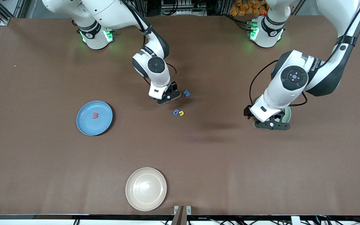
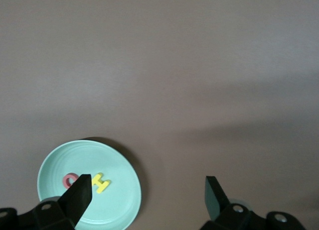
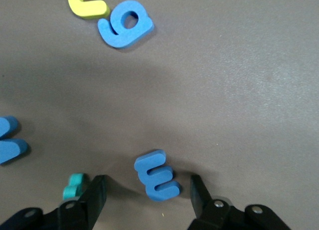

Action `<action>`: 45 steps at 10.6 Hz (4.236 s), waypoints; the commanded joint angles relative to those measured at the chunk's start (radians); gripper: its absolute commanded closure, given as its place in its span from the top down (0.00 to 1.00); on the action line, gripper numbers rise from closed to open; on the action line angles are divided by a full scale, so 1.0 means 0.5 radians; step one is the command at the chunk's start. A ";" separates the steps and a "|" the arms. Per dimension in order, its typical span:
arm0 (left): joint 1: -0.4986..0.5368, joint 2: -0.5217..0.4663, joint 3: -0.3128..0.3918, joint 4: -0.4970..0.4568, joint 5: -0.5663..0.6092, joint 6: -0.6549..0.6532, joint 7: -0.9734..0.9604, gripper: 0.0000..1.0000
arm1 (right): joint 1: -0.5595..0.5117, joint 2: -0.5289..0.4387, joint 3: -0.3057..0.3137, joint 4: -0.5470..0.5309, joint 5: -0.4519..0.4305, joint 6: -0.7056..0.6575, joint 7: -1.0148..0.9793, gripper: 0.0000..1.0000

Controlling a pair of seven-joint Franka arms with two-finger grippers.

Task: Sort upper and lower case letters into plates
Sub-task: 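Grasp the blue e with the right gripper while the left gripper withdraws, then place the e on the blue plate while the left gripper reaches the R, then grasp the teal R with the left gripper while the right gripper withdraws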

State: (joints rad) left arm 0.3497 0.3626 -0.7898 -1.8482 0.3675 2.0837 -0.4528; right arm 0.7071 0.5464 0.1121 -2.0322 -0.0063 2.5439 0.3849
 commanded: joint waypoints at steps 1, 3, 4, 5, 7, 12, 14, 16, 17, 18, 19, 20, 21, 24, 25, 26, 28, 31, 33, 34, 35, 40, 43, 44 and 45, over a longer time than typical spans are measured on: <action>-0.049 0.014 -0.022 0.039 0.001 -0.020 0.001 1.00 | 0.009 0.021 0.003 0.002 -0.040 0.011 0.019 0.74; -0.055 0.054 -0.022 0.067 0.004 -0.010 0.000 1.00 | 0.009 0.021 0.003 0.002 -0.040 0.011 0.019 0.70; -0.067 0.066 -0.019 0.070 0.004 -0.007 0.000 1.00 | 0.009 0.021 0.003 0.002 -0.040 0.011 0.007 0.63; -0.073 0.076 -0.022 0.088 0.004 -0.007 0.000 1.00 | 0.009 0.021 0.003 0.002 -0.043 0.011 -0.006 0.54; -0.104 0.094 -0.022 0.092 0.004 -0.004 -0.009 1.00 | 0.009 0.021 0.000 0.002 -0.061 0.011 -0.009 0.35; -0.202 0.134 -0.022 0.095 0.001 -0.004 -0.183 1.00 | 0.003 0.015 0.003 0.005 -0.073 0.005 -0.009 0.02; -0.205 0.149 -0.019 0.095 0.001 -0.001 -0.187 1.00 | -0.003 0.003 0.003 0.021 -0.070 -0.016 -0.012 0.00; -0.269 0.158 -0.019 0.116 -0.026 -0.001 -0.217 1.00 | -0.021 -0.040 0.009 0.082 -0.058 -0.147 -0.006 0.00; -0.315 0.183 -0.019 0.116 -0.008 -0.001 -0.348 1.00 | -0.039 -0.062 0.009 0.161 -0.043 -0.315 -0.003 0.00; -0.358 0.213 -0.019 0.119 0.001 0.002 -0.443 1.00 | -0.061 -0.117 0.012 0.183 -0.037 -0.420 -0.003 0.00; -0.398 0.232 -0.019 0.119 0.001 0.020 -0.505 1.00 | -0.101 -0.193 0.012 0.165 -0.033 -0.464 -0.006 0.00; -0.444 0.253 -0.019 0.119 0.004 0.087 -0.585 1.00 | -0.174 -0.273 0.012 0.122 -0.033 -0.534 -0.048 0.00; -0.499 0.281 -0.016 0.119 0.004 0.124 -0.683 1.00 | -0.269 -0.350 0.015 0.070 -0.018 -0.602 -0.182 0.00; -0.693 0.354 0.039 0.180 0.023 0.214 -0.910 1.00 | -0.554 -0.504 -0.003 0.024 0.184 -0.924 -0.582 0.00; -0.772 0.397 0.055 0.226 0.023 0.214 -0.984 1.00 | -0.655 -0.507 -0.009 0.018 0.184 -1.001 -0.671 0.00; -0.891 0.437 0.116 0.290 0.038 0.214 -1.112 1.00 | -0.775 -0.510 -0.013 -0.025 0.172 -1.029 -0.748 0.00; -1.189 0.489 0.290 0.370 0.093 0.214 -1.358 1.00 | -0.959 -0.501 -0.019 -0.062 0.130 -1.020 -0.864 0.00; -1.600 0.600 0.585 0.496 0.093 0.214 -1.591 1.00 | -1.272 -0.424 -0.016 -0.062 -0.052 -0.904 -1.082 0.00; -1.818 0.661 0.726 0.524 0.093 0.250 -1.808 1.00 | -1.380 -0.284 -0.016 -0.056 -0.067 -0.699 -1.089 0.00; -1.856 0.683 0.727 0.521 0.096 0.284 -1.873 1.00 | -1.405 -0.253 -0.016 -0.044 -0.067 -0.673 -1.089 0.00; -1.880 0.701 0.727 0.518 0.096 0.296 -1.917 1.00 | -1.402 -0.249 -0.016 -0.028 -0.067 -0.694 -1.074 0.02; -1.951 0.806 0.730 0.509 0.109 0.370 -1.935 0.93 | -1.387 -0.243 -0.010 0.231 -0.043 -1.054 -1.049 1.00; -1.985 0.821 0.730 0.472 0.106 0.370 -1.944 0.85 | -1.390 -0.252 -0.009 0.422 -0.040 -1.247 -1.024 1.00; -1.985 0.827 0.730 0.454 0.109 0.370 -1.960 0.82 | -1.384 -0.255 -0.009 0.486 -0.043 -1.304 -1.031 1.00; -1.985 0.836 0.730 0.454 0.109 0.370 -1.999 0.76 | -1.380 -0.261 -0.009 0.542 -0.049 -1.323 -1.031 1.00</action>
State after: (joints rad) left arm -0.6312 0.7737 -0.4338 -1.6215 0.3812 2.2628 -1.3965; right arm 0.0203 0.4219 0.0990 -1.8045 -0.0222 1.9180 -0.1457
